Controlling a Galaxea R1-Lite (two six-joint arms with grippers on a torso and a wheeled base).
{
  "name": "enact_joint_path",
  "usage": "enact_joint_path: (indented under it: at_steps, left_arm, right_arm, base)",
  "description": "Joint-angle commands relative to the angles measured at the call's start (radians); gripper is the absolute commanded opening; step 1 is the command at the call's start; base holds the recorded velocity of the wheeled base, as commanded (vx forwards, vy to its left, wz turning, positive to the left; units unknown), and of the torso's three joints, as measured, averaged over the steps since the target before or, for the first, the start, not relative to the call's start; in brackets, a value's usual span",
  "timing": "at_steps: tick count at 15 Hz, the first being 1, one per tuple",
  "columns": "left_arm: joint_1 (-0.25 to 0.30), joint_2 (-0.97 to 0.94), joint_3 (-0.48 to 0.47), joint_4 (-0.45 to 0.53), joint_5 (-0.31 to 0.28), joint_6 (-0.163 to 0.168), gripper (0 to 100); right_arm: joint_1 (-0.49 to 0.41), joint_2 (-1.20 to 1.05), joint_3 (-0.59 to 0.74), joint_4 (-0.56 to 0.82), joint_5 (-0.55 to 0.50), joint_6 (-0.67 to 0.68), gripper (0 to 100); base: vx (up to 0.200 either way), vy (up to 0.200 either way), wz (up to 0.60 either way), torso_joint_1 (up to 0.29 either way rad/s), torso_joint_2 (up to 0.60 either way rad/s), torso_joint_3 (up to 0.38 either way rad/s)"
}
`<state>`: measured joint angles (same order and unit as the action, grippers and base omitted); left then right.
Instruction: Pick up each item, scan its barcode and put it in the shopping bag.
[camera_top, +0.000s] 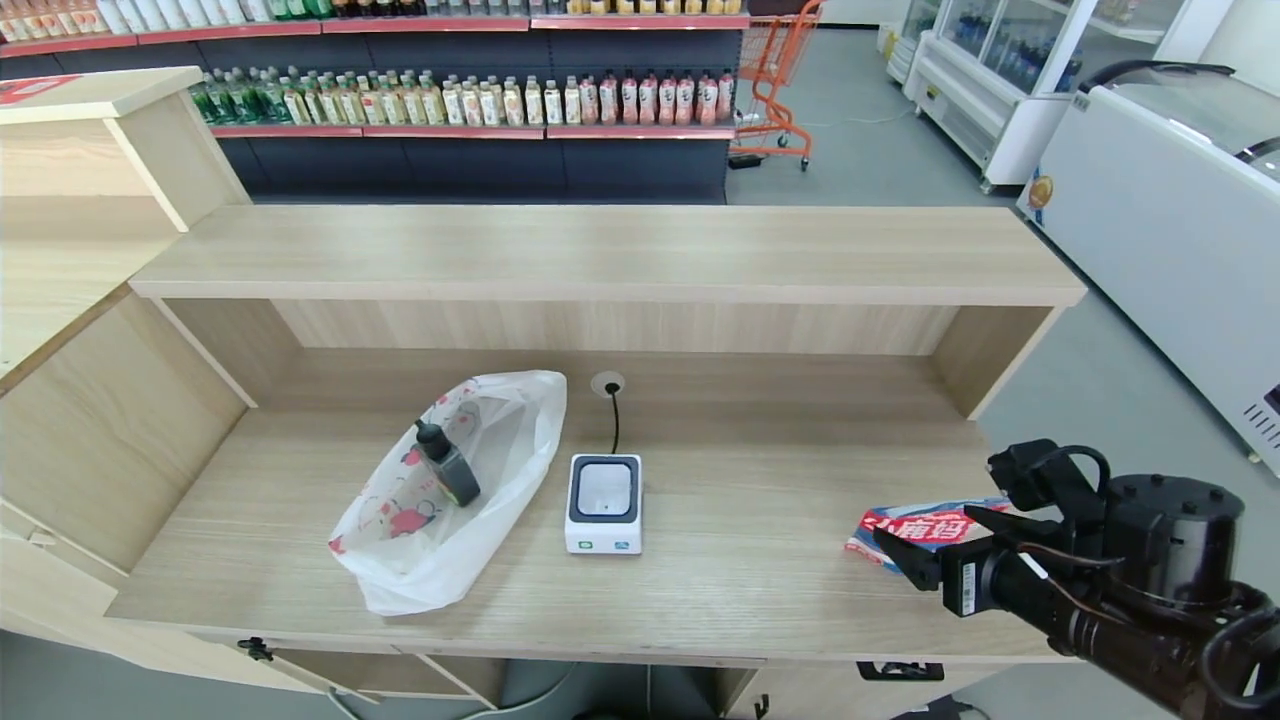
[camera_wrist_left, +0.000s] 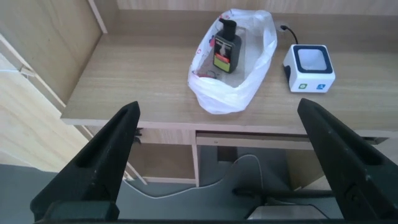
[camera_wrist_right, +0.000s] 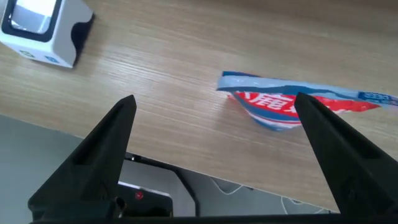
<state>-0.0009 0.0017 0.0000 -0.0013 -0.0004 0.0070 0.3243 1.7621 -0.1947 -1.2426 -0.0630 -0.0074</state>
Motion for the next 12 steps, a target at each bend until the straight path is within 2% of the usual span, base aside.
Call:
enact_joint_path:
  at_steps: [1,3,9,12]
  left_arm:
    - [-0.001,0.000,0.000,0.000,0.000,-0.001,100]
    - [-0.001,0.000,0.000,0.000,0.000,-0.001,100]
    - [-0.001,0.000,0.000,0.000,0.000,-0.001,100]
    - [-0.001,0.000,0.000,0.000,0.000,-0.001,100]
  right_arm:
    - [0.001,0.002,-0.023,0.000,0.000,0.032,100]
    - [-0.001,0.008,-0.052,0.003,0.000,0.106,100]
    - [-0.040,0.033,-0.101,0.146,-0.008,0.402,100]
    - [-0.077,0.097,-0.141,0.147,-0.006,0.457,100]
  base:
    - [0.000,0.000,0.00,0.000,0.00,0.000]
    - [0.000,0.000,0.00,0.000,0.00,0.000]
    - [0.000,0.000,0.00,0.000,0.00,0.000]
    - [0.000,0.000,0.00,0.000,0.00,0.000]
